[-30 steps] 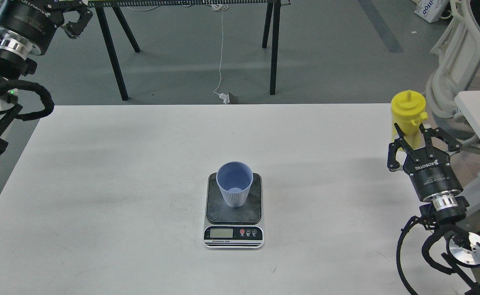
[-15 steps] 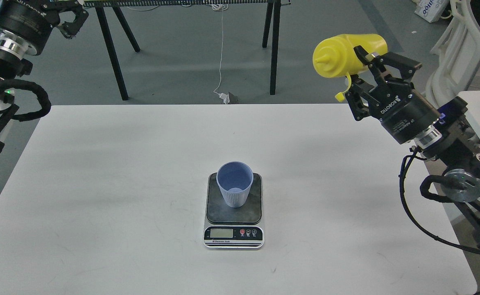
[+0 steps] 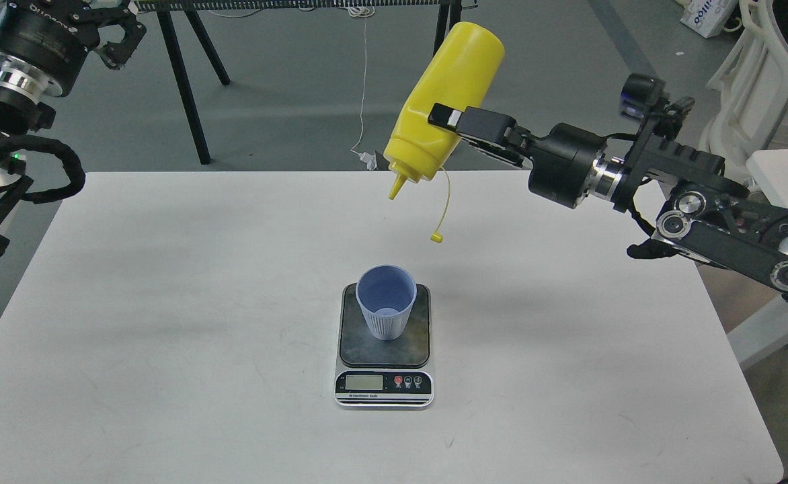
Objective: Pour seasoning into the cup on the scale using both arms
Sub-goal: 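Lift the yellow bottle and tip it upside down over the cup, then hold the inverted bottle above the cup to pour seasoning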
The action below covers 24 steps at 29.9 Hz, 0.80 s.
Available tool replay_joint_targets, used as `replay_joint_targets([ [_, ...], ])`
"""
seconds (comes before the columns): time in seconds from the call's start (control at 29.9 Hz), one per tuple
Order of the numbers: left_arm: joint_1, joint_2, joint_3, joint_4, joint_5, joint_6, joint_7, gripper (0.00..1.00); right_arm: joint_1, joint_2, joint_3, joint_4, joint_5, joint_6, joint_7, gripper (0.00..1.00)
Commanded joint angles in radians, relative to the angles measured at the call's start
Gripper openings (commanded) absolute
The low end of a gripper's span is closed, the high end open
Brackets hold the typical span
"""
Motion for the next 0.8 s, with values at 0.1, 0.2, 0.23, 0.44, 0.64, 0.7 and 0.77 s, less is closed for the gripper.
replay_joint_targets([
  [0.1,0.000,0.005,0.001,0.000,0.000,-0.001,0.001,1.00,0.092,0.046,-0.170,-0.005,-0.229,-0.043,0.000,0.31],
  [0.2,0.000,0.005,0.000,0.000,0.000,-0.001,0.000,1.00,0.093,0.081,-0.199,-0.042,-0.301,-0.080,0.000,0.31],
  [0.23,0.000,0.005,0.000,0.000,0.000,0.002,0.001,1.00,0.092,0.097,-0.210,-0.065,-0.315,-0.083,0.000,0.31],
  [0.44,0.000,0.005,-0.005,0.000,0.000,0.003,0.000,1.00,0.072,0.183,-0.230,-0.148,-0.366,-0.112,0.000,0.30],
  [0.64,0.002,0.017,-0.009,0.000,0.000,0.000,0.001,1.00,0.067,0.206,-0.230,-0.171,-0.375,-0.116,0.000,0.30],
  [0.7,0.002,0.017,-0.009,0.000,0.000,0.000,0.001,1.00,0.066,0.206,-0.230,-0.171,-0.375,-0.116,0.001,0.30],
  [0.77,0.003,0.017,-0.011,0.000,0.000,0.000,0.000,1.00,0.066,0.203,-0.230,-0.168,-0.373,-0.116,0.001,0.30],
])
